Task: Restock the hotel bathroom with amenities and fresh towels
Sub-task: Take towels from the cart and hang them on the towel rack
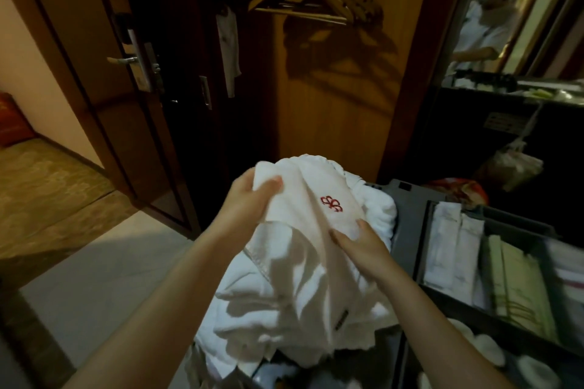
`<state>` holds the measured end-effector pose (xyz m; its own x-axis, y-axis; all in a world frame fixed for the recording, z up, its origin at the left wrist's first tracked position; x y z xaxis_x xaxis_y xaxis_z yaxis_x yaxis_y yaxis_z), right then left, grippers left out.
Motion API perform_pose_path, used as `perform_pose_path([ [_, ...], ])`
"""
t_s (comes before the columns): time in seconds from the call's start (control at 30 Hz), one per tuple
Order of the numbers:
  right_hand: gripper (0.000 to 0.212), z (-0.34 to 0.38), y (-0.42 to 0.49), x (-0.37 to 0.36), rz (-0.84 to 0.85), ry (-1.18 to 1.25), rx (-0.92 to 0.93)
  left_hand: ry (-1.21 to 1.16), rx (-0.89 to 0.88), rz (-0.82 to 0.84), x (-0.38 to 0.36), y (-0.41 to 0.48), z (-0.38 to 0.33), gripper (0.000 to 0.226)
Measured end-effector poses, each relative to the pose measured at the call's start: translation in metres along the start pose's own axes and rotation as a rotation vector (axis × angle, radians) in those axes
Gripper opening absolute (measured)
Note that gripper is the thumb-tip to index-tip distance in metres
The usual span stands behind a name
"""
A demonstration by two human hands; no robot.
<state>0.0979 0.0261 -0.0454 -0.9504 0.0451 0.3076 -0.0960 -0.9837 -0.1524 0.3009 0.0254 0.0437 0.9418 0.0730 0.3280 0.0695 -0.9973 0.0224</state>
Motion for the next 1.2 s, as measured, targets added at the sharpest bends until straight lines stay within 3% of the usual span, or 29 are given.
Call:
perform_pose_path([
  [0.07, 0.076, -0.004, 0.0, 0.004, -0.021, 0.069, -0.069, -0.116, 0.002, -0.05, 0.01, 0.003, 0.0, 0.018],
  [0.13, 0.075, -0.006, 0.001, 0.007, -0.038, 0.186, -0.131, -0.079, -0.007, -0.098, 0.021, 0.004, 0.007, 0.02],
  [0.27, 0.053, -0.008, 0.001, 0.006, -0.145, 0.244, -0.064, 0.219, -0.061, -0.138, 0.044, -0.001, 0.035, 0.02],
  [0.37, 0.035, -0.002, -0.003, 0.003, -0.279, 0.183, 0.07, 0.505, 0.027, -0.145, 0.067, -0.002, 0.059, 0.021],
  [0.47, 0.028, 0.017, -0.005, 0.002, -0.311, 0.285, 0.103, 0.832, 0.056, -0.131, 0.069, -0.003, 0.061, 0.036],
  [0.57, 0.022, 0.045, 0.001, 0.001, -0.274, 0.57, 0.016, 1.017, -0.177, -0.084, 0.044, -0.012, 0.04, 0.07],
  [0.63, 0.018, 0.072, 0.006, -0.004, -0.212, 0.775, -0.023, 0.877, -0.275, 0.113, 0.017, -0.023, 0.025, 0.091],
  [0.7, 0.019, 0.103, 0.009, -0.015, -0.107, 0.943, -0.023, 0.693, -0.261, 0.245, -0.011, -0.034, 0.012, 0.106],
  [0.77, 0.023, 0.131, 0.008, -0.03, 0.029, 0.981, 0.005, 0.575, -0.34, 0.141, -0.029, -0.037, 0.001, 0.103],
  [0.83, 0.026, 0.153, 0.007, -0.045, 0.198, 0.956, 0.07, 0.473, -0.381, -0.066, -0.022, -0.024, 0.001, 0.078],
  [0.9, 0.027, 0.162, 0.009, -0.051, 0.307, 0.872, 0.165, 0.484, -0.273, -0.233, 0.004, -0.002, 0.007, 0.046],
  [1.03, 0.028, 0.141, 0.018, -0.045, 0.278, 0.417, 0.31, 0.431, -0.101, -0.343, 0.063, 0.028, 0.017, 0.027],
  [1.13, 0.043, 0.104, 0.024, -0.052, 0.311, 0.119, 0.205, 0.262, 0.033, -0.342, 0.095, 0.043, 0.032, 0.02],
  [1.2, 0.057, 0.091, 0.03, -0.057, 0.282, 0.129, 0.12, 0.138, 0.128, -0.347, 0.113, 0.052, 0.048, 0.021],
])
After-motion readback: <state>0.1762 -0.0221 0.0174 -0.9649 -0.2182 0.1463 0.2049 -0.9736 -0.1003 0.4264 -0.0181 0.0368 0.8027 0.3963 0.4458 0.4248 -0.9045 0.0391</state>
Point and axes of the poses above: each hand's wrist, its own y-axis towards the middle knuckle, its own x-axis out of the back of the hand, z = x × y, the point moved 3 cm from there along y, towards the middle knuckle, and after that the axes turned 13 degrees about y, right-handed, at the moved point
